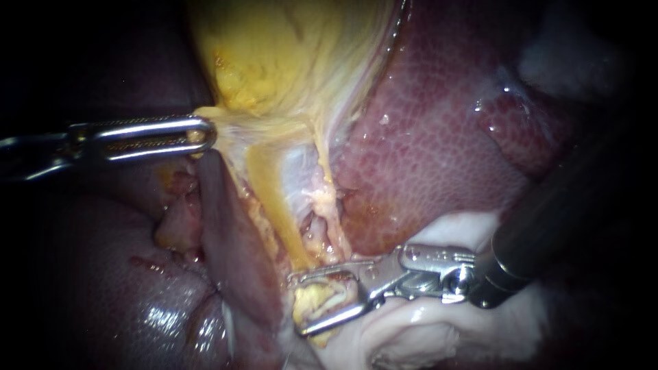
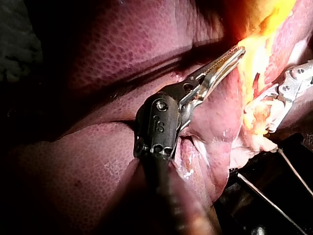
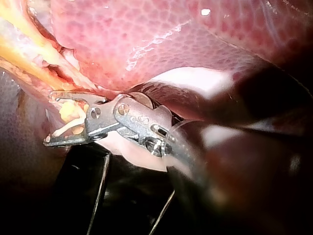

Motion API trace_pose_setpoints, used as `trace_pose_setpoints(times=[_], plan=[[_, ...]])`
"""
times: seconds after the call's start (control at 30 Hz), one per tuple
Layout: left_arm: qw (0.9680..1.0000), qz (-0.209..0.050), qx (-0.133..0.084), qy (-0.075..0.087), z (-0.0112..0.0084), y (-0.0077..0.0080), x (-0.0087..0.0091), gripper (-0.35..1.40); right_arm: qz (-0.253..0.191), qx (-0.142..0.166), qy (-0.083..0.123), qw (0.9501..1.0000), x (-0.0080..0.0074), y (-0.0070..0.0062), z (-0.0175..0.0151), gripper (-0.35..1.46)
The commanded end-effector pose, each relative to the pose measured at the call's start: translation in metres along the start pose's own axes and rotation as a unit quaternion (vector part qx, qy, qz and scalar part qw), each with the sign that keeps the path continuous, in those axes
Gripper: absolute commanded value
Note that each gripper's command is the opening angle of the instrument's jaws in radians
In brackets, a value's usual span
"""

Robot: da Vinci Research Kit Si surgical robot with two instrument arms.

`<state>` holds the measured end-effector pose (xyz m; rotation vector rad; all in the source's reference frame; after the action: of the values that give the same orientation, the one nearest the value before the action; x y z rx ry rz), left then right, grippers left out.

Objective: Clipping first clip left tube

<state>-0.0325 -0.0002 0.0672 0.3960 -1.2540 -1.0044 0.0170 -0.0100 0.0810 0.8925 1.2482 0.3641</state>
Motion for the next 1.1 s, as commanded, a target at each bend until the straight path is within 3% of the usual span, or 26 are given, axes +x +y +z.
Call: trace_pose_setpoints(times=[0.03,0.27,0.57,1.1], plan=[[1.0,0.0,0.0,0.0,0.0,0.0,0.0,-0.35,0.0,0.0,0.0,1.0,0.0001,0.0,0.0,0.59],[1.0,0.0,0.0,0.0,-0.0002,0.0,0.0,-0.35,0.002,-0.003,0.002,1.0,0.0006,-0.0002,-0.0012,0.59],[1.0,0.0,0.0,0.0,-0.0002,-0.0001,0.0,-0.35,0.013,-0.023,0.012,0.9996,0.0032,-0.0003,-0.0049,0.59],[1.0,-0.001,-0.001,0.0,0.0,-0.0014,-0.0002,-0.35,0.005,-0.038,0.016,0.9991,0.0032,0.0011,-0.0043,0.6]])
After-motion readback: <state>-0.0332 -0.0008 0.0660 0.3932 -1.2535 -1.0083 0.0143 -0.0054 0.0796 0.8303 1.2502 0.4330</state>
